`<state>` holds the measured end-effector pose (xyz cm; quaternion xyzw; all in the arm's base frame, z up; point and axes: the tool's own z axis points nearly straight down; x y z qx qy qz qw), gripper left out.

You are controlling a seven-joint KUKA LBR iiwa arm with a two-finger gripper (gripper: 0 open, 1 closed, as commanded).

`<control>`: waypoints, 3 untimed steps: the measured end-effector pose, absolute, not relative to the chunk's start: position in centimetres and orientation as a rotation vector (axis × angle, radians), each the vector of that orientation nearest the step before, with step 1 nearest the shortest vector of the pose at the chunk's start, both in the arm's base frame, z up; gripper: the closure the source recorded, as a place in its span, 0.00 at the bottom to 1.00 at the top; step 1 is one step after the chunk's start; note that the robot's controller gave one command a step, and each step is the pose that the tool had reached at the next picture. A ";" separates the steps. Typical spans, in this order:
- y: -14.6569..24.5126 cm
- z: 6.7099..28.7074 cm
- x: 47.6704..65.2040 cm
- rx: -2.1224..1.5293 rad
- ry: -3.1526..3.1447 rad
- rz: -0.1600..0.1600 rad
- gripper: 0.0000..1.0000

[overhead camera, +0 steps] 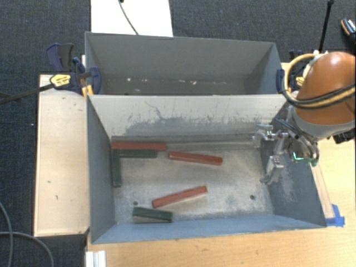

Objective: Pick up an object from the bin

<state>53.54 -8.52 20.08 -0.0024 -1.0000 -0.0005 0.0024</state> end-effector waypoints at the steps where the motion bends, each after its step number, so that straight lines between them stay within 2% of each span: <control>1: -1.8 10.8 53.9 0.159 -3.132 -0.006 0.00; 2: 6.0 7.0 53.4 0.509 -3.098 -0.005 0.00; 3: 5.7 7.0 53.5 0.509 -3.099 -0.001 1.00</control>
Offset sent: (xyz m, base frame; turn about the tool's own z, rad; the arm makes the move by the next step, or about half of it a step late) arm 0.0051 0.0637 -0.0885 -0.0998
